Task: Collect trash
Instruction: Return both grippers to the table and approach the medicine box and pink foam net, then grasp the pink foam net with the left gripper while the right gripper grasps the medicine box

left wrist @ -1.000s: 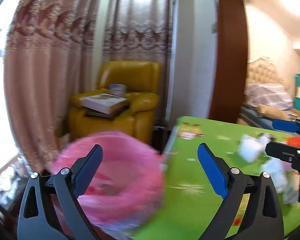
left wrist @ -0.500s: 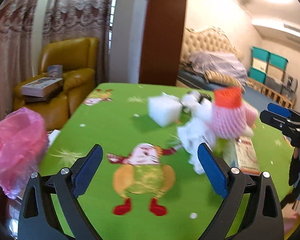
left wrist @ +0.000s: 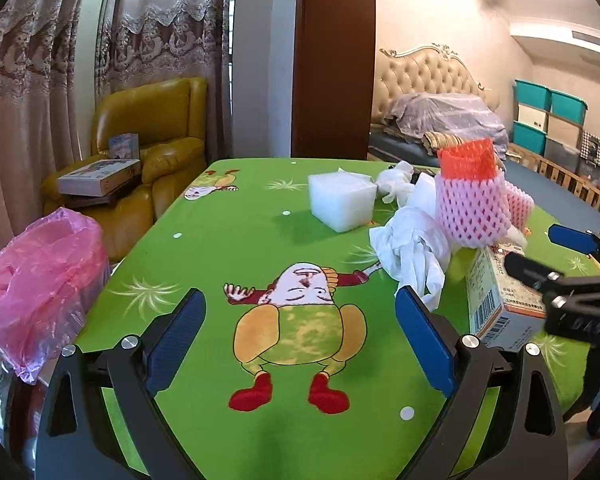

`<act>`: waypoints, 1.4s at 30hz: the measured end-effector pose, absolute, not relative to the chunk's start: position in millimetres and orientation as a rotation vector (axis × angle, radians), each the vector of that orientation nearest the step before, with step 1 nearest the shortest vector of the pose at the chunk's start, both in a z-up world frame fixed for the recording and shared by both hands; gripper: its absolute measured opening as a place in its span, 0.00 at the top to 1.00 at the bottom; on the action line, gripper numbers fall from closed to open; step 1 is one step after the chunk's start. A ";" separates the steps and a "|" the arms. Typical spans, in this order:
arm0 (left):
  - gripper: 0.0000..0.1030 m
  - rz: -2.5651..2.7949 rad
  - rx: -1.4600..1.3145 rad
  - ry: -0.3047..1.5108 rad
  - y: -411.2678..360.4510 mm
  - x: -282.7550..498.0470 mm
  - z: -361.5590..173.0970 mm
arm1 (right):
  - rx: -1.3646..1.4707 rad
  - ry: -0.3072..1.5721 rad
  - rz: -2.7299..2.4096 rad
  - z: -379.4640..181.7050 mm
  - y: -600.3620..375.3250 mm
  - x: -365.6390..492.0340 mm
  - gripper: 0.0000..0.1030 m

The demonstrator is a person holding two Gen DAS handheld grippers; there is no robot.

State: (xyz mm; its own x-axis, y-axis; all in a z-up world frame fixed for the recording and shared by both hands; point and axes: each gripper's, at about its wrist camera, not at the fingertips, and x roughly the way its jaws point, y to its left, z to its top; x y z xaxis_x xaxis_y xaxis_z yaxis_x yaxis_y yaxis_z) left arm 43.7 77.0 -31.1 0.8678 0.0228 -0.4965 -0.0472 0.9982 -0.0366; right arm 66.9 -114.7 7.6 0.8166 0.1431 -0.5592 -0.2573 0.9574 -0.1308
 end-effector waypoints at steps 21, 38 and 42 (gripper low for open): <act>0.13 -0.120 -0.102 0.601 51.6 65.2 -31.1 | -0.056 0.696 0.297 -20.3 -185.5 81.3 0.15; 0.13 -0.229 0.009 0.600 -16.5 92.5 -14.3 | -0.001 0.659 0.329 -11.8 -223.3 64.8 0.51; 0.13 -0.284 0.056 0.598 -39.5 90.5 -13.4 | 0.028 0.650 0.300 -10.7 -250.5 56.7 0.51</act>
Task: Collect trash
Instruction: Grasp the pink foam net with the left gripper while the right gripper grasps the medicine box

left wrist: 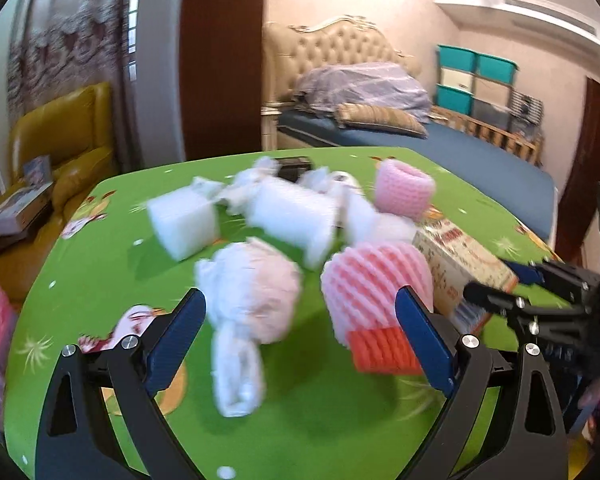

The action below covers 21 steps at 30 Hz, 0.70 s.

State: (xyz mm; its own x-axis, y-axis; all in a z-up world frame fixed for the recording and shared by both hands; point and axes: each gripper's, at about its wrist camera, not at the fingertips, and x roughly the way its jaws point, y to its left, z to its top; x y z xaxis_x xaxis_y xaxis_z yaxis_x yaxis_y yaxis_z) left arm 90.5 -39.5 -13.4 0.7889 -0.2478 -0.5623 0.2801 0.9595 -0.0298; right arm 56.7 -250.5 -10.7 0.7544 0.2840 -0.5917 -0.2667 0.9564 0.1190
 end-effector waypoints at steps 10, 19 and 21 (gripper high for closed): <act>0.13 -0.433 0.191 0.615 -106.8 96.9 -20.5 | 0.090 0.612 0.238 -12.5 -298.5 40.1 0.51; 0.29 -0.585 0.180 0.721 -145.7 124.0 -43.8 | 0.114 0.609 0.184 -17.4 -323.7 32.5 0.51; 0.48 -0.633 0.164 0.761 -150.7 127.0 -51.6 | 0.113 0.612 0.182 -18.8 -324.4 31.8 0.51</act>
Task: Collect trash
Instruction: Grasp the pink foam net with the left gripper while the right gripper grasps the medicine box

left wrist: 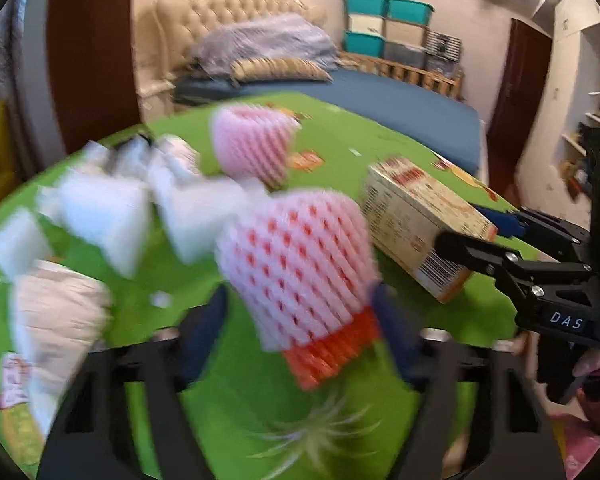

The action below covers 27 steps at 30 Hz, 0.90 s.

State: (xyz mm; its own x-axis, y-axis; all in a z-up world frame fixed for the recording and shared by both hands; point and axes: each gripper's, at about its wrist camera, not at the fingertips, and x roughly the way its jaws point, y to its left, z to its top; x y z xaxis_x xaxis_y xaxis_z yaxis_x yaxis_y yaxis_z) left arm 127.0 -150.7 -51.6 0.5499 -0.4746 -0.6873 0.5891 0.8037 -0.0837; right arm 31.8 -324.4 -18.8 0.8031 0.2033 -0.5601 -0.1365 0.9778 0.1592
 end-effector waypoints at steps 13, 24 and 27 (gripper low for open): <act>0.65 -0.492 0.156 0.512 -94.5 74.2 -11.9 | 0.034 0.582 0.258 -5.6 -285.6 31.2 0.51; 0.65 -0.300 0.123 0.453 -27.2 36.7 -8.1 | -0.101 0.551 0.403 9.5 -213.3 23.8 0.51; 0.65 -0.255 0.117 0.439 -13.4 27.8 -7.3 | -0.126 0.542 0.426 12.4 -198.8 20.6 0.51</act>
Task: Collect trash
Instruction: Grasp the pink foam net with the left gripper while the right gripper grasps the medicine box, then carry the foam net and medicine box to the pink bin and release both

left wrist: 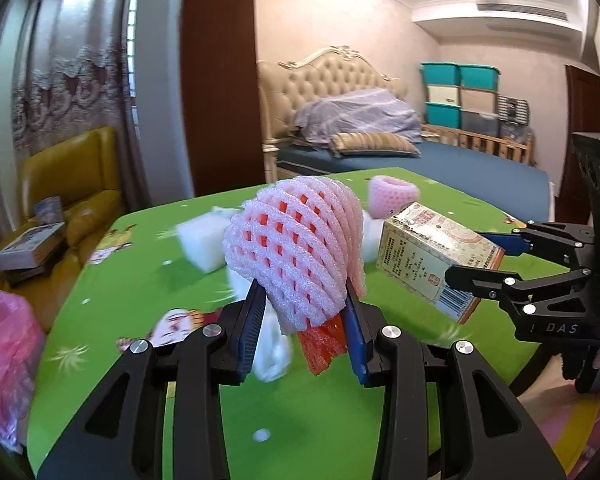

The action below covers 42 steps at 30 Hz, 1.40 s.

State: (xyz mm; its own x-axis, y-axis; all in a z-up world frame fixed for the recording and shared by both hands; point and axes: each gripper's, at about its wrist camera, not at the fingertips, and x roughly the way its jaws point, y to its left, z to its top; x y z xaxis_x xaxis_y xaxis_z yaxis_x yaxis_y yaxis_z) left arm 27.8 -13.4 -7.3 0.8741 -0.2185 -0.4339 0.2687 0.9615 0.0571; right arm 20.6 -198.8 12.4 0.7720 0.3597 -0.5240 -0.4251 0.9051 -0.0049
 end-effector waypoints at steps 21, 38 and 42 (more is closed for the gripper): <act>0.65 -0.002 0.011 0.365 92.8 -33.5 9.8 | -0.249 0.482 0.678 54.1 -80.4 21.0 0.51; 0.64 0.265 -0.055 0.347 225.4 -63.6 27.8 | -0.352 0.454 0.935 77.0 73.5 38.5 0.51; 0.64 0.340 -0.055 0.352 260.7 -61.9 32.1 | -0.337 0.457 0.993 87.7 111.1 49.9 0.51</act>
